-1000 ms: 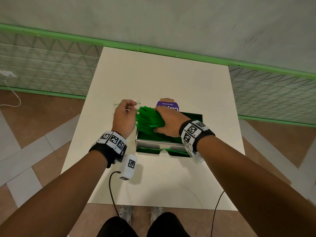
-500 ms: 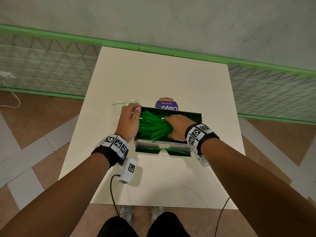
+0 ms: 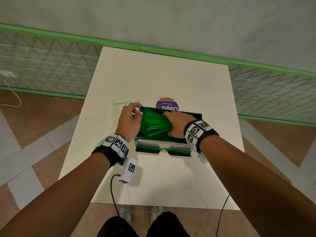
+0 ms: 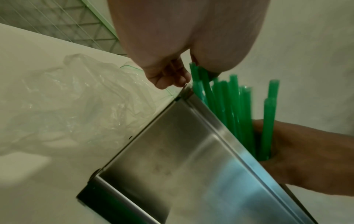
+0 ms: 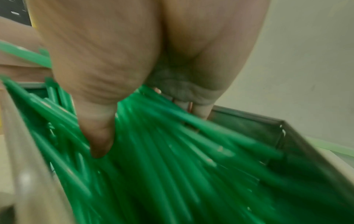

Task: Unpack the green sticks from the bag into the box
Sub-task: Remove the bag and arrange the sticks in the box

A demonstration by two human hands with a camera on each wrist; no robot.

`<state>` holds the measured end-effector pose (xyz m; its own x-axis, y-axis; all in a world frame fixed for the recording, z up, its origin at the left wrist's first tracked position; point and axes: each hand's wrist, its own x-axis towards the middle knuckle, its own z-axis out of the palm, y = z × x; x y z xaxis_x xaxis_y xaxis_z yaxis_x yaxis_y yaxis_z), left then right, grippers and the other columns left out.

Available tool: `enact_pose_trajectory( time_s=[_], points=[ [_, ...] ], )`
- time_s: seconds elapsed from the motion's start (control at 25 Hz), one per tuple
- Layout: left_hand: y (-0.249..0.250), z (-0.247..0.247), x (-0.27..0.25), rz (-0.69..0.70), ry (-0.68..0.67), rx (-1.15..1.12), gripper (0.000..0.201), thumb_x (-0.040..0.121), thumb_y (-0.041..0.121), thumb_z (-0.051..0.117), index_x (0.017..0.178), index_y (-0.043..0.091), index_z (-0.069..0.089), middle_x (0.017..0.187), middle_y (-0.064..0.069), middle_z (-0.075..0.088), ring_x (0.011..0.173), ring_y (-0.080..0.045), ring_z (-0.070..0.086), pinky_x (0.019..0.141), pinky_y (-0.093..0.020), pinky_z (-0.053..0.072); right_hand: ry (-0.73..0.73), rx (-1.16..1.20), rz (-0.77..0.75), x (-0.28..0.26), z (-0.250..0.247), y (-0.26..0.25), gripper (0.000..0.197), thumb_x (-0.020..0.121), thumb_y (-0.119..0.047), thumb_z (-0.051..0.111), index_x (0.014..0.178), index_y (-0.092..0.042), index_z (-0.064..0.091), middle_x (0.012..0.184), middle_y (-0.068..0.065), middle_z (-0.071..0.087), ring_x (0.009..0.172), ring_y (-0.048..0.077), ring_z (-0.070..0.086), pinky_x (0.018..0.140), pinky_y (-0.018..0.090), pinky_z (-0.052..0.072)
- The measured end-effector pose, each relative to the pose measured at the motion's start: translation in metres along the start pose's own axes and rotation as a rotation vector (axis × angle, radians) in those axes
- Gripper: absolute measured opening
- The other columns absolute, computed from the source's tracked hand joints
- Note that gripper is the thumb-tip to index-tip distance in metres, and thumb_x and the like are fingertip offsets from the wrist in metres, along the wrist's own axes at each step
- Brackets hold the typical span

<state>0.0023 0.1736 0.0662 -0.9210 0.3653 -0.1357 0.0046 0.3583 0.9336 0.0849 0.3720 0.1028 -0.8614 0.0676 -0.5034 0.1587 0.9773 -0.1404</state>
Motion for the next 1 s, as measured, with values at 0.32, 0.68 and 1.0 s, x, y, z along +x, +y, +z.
enact_pose_trajectory(
  time_s=[0.32,0.68,1.0],
  points=[
    [0.002,-0.002,0.002,0.024,0.005,0.052,0.012,0.096,0.016,0.061,0.099,0.017,0.073,0.096,0.002,0.066,0.082,-0.006,0.060,0.073,-0.011,0.043,-0.103,0.099,0.020,0.000,0.009,0.013,0.088,0.067,-0.039,0.085,0.143,-0.022,0.044,0.126,0.006,0.062,0.112,0.028,0.062,0.095,0.046,0.054],
    [0.005,-0.011,0.004,-0.039,0.013,-0.032,0.012,0.098,0.017,0.055,0.097,0.015,0.067,0.084,0.003,0.065,0.076,-0.012,0.059,0.072,-0.022,0.047,-0.048,0.242,0.012,-0.002,0.012,0.005,0.043,0.078,-0.033,0.077,0.117,-0.024,0.064,0.093,-0.001,0.067,0.083,0.023,0.067,0.075,0.035,0.058],
    [-0.001,-0.009,0.013,-0.041,0.007,-0.017,0.021,0.101,0.024,0.049,0.097,0.014,0.067,0.086,0.000,0.067,0.080,-0.023,0.064,0.076,-0.037,0.053,-0.030,0.046,0.007,0.001,-0.008,0.002,0.055,0.076,-0.036,0.080,0.121,-0.021,0.053,0.109,0.004,0.063,0.097,0.026,0.064,0.080,0.036,0.054]
  ],
)
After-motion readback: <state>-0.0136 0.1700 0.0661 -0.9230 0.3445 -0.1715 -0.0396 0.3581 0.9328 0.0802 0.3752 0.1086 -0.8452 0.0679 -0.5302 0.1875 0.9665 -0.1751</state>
